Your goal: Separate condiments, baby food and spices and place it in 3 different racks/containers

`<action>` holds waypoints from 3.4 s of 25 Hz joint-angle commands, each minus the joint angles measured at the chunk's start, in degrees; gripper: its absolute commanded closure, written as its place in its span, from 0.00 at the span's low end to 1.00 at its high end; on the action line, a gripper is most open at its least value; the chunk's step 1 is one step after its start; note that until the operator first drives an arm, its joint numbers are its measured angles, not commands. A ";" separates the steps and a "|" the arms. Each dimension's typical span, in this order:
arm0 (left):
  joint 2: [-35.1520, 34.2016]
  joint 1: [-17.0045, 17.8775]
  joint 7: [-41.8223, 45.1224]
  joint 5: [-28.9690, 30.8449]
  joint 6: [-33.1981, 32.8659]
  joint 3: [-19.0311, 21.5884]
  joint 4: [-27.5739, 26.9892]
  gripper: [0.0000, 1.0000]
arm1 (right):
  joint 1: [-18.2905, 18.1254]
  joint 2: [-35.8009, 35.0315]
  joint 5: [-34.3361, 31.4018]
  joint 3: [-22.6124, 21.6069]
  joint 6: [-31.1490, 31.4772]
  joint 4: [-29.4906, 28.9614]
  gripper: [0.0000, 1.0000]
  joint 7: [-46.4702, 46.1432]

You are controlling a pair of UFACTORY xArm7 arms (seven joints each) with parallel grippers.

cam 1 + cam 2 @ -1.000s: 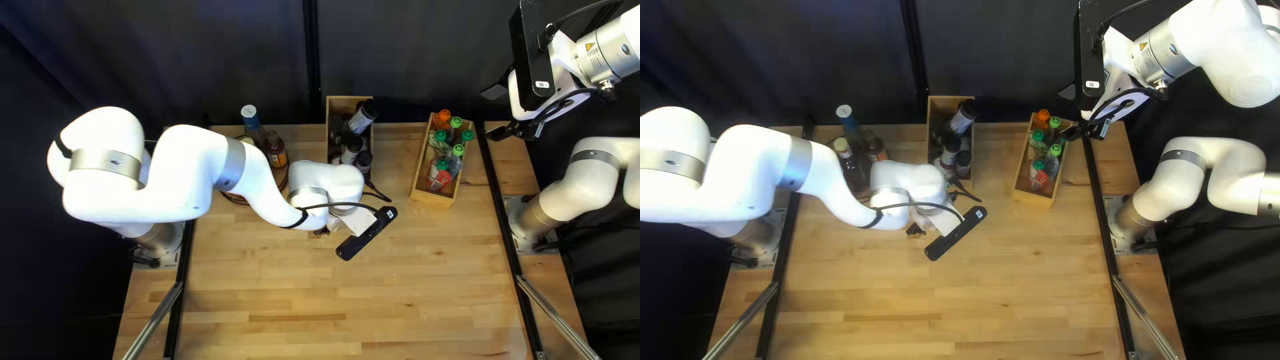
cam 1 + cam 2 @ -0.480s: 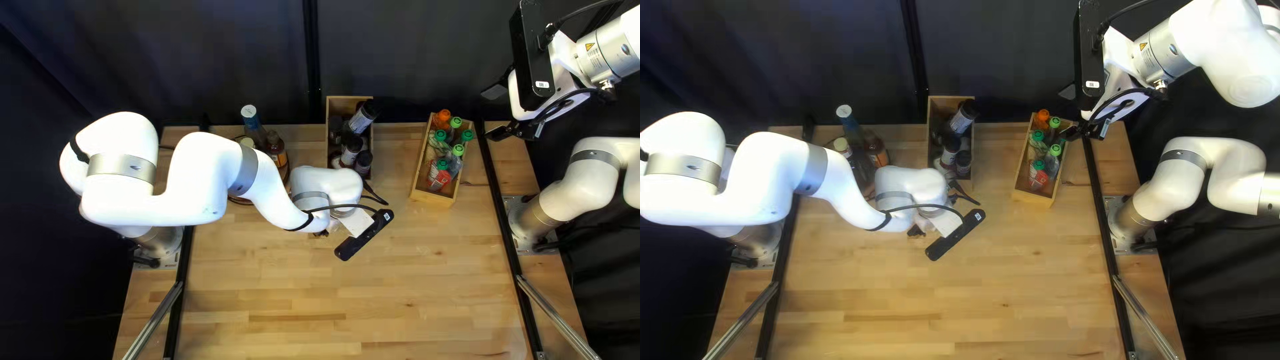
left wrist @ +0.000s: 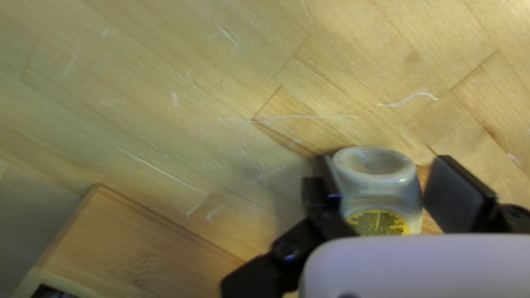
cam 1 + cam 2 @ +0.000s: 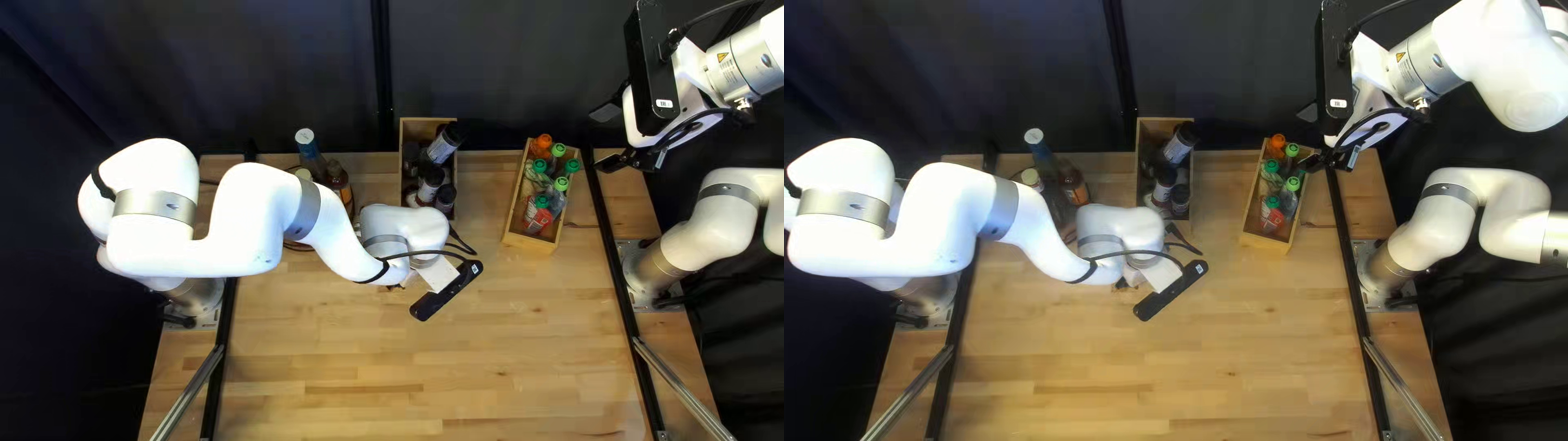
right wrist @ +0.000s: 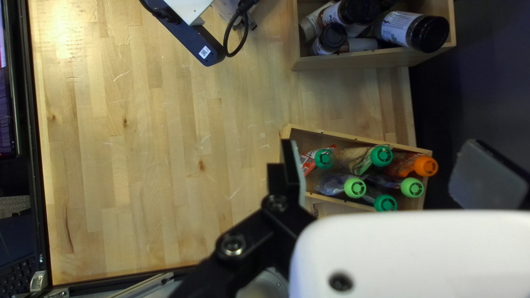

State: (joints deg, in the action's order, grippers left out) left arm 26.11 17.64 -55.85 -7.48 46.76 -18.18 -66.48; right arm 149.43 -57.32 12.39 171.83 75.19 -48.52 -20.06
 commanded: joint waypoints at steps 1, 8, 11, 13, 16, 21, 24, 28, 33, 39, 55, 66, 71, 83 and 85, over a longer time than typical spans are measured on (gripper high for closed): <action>-5.36 2.75 3.93 2.21 3.16 -0.34 0.04 1.00 | 0.00 0.00 0.00 0.00 0.00 0.00 0.00 0.00; -16.78 6.88 11.44 5.23 10.60 0.99 -1.63 1.00 | 0.00 0.00 0.00 0.00 0.00 0.00 0.00 0.00; -22.14 7.33 15.09 8.05 11.72 0.88 0.35 1.00 | 0.00 0.00 0.00 0.00 0.00 0.00 0.00 0.00; -26.09 7.27 18.44 10.43 11.23 0.91 3.05 1.00 | 0.00 0.00 0.00 0.00 0.00 0.00 0.00 0.00; -27.92 7.34 21.81 12.06 9.74 1.16 5.36 1.00 | 0.00 0.00 0.00 0.00 0.00 0.00 0.00 0.00; -28.00 7.13 25.58 11.83 6.90 0.99 6.99 0.13 | 0.00 0.00 0.00 0.00 0.00 0.00 0.00 0.00; -28.63 6.79 26.89 10.12 5.46 0.62 7.83 0.00 | 0.00 0.00 0.00 0.00 0.00 0.00 0.00 0.00; -28.90 7.16 30.88 7.73 3.40 1.03 8.76 0.00 | 0.00 0.00 0.00 0.00 0.00 0.00 0.00 0.00; -28.24 9.73 43.57 8.92 1.08 4.06 9.48 0.00 | 0.00 0.00 0.00 0.00 0.00 0.00 0.00 0.00; -29.88 13.31 52.93 6.79 0.71 8.12 10.88 0.00 | 0.00 0.00 0.00 0.00 0.00 0.00 0.00 0.00; -9.27 22.04 63.05 6.38 2.73 15.03 -2.35 0.00 | 0.00 0.00 0.00 0.00 0.00 0.00 0.00 0.00; 0.08 24.66 67.19 11.69 -2.92 13.32 -4.05 0.00 | 0.00 0.00 0.00 0.00 0.00 0.00 0.00 0.00; 2.55 24.86 68.39 12.83 -6.77 12.32 -3.00 0.00 | 0.00 0.00 0.00 0.00 0.00 0.00 0.00 0.00; 2.28 26.74 73.78 15.60 -10.81 9.57 -0.28 0.00 | 0.00 0.00 0.00 0.00 0.00 0.00 0.00 0.00; 2.40 26.62 73.42 15.42 -10.83 9.79 -0.56 0.00 | 0.00 0.00 0.00 0.00 0.00 0.00 0.00 0.00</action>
State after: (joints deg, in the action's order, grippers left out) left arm 28.37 44.36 17.84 8.17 35.99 -8.63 -66.73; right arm 149.43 -57.32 12.39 171.83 75.19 -48.52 -20.06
